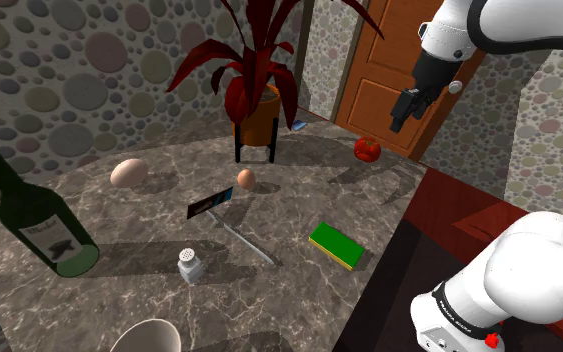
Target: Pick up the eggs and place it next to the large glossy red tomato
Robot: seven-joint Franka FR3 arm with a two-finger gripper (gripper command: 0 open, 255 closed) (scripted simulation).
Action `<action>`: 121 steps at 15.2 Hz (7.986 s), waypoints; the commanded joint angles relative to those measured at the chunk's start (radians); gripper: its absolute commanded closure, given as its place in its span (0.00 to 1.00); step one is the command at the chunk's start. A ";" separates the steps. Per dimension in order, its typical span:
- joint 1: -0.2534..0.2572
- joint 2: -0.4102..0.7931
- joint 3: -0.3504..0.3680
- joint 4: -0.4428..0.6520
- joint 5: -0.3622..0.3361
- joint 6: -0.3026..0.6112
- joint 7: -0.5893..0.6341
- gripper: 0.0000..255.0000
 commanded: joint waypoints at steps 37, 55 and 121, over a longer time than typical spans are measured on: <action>0.129 1.084 0.304 0.410 -0.382 0.780 0.863 0.00; 0.137 1.157 0.278 0.430 -0.425 0.831 0.890 1.00; -0.203 0.472 -0.057 -0.037 0.035 0.766 -0.115 1.00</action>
